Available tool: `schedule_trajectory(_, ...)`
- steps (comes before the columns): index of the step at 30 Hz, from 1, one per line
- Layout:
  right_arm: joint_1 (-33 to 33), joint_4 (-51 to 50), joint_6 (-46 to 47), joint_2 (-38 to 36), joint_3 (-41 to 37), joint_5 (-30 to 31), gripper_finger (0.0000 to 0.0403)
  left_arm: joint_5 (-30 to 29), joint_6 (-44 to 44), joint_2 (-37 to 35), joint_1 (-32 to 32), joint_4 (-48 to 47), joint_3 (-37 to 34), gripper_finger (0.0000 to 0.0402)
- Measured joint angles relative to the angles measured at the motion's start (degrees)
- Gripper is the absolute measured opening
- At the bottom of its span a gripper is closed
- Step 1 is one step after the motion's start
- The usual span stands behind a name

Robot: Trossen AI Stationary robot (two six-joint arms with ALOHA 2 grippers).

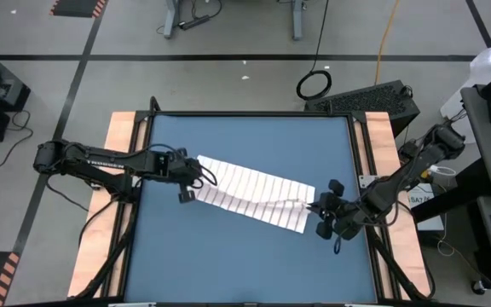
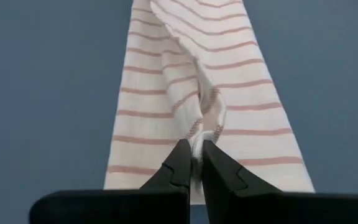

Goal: Roll towel
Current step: Fold the white towel

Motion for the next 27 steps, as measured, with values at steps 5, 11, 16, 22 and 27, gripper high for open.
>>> schedule_trajectory(5,0.0,1.7,0.1,4.4,0.0,0.0,0.0009,-3.1,-1.1,0.0,0.0,-1.1,0.0,0.0013)
schedule_trajectory(11,0.0,1.9,1.3,7.6,0.0,-2.3,0.0009,1.7,-1.5,0.0,0.0,-1.2,0.0,0.0013)
schedule_trajectory(16,0.0,2.1,2.6,8.0,0.0,-3.3,0.0019,2.5,-1.5,0.0,0.0,-1.2,0.0,0.0013)
schedule_trajectory(22,0.0,4.6,2.5,8.0,0.0,-5.0,0.0052,3.2,-1.0,0.0,0.0,-1.2,0.0,0.0013)
schedule_trajectory(27,0.1,6.0,2.6,8.0,0.0,-8.5,0.0068,5.1,-1.0,0.0,0.0,-3.2,0.0,0.0020)
